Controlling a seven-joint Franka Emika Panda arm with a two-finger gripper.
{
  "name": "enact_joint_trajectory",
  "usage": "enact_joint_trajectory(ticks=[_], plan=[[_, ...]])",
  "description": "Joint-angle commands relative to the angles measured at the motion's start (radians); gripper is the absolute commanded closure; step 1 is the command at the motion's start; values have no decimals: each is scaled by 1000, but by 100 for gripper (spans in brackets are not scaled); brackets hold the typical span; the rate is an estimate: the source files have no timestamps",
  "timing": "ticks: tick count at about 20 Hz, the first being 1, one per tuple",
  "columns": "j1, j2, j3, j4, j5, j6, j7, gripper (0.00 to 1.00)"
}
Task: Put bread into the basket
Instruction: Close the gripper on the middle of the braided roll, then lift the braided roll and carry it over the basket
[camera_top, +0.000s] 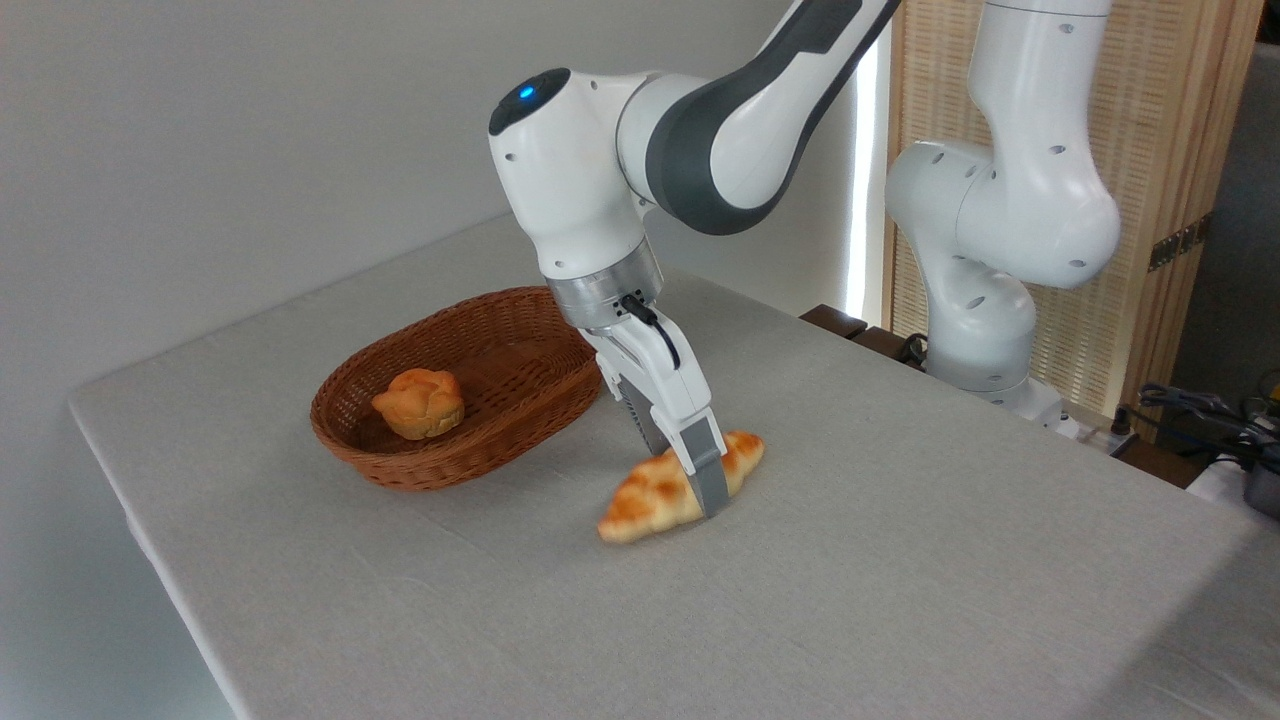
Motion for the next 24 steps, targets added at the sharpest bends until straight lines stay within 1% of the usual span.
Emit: enact_joint_trajectory(ticks=[1,3,7,10,13,14,15,16,17,18,20,21,23,24], plan=[[-6,13,9,-13,18,28,10,51],[-6,13,11,-13,18,28,12,51],[-6,16,11,-13,18,28,12,63],[-6,21,11,-10,20,26,12,64],[-6,15,6,28,18,-41,12,63],[-6,16,1,62,17,-79,7,63],[-6,18,-3,103,3,-118,4,63],[-6,21,-17,141,-18,-162,0,63],[3,22,-49,175,-47,-191,-11,63],[6,26,-66,215,-67,-212,-23,63],[7,30,-75,276,-77,-247,-34,62],[7,30,-97,292,-89,-265,-63,62],[20,39,-153,324,-100,-267,-135,61],[20,52,-185,338,-103,-267,-166,57]])
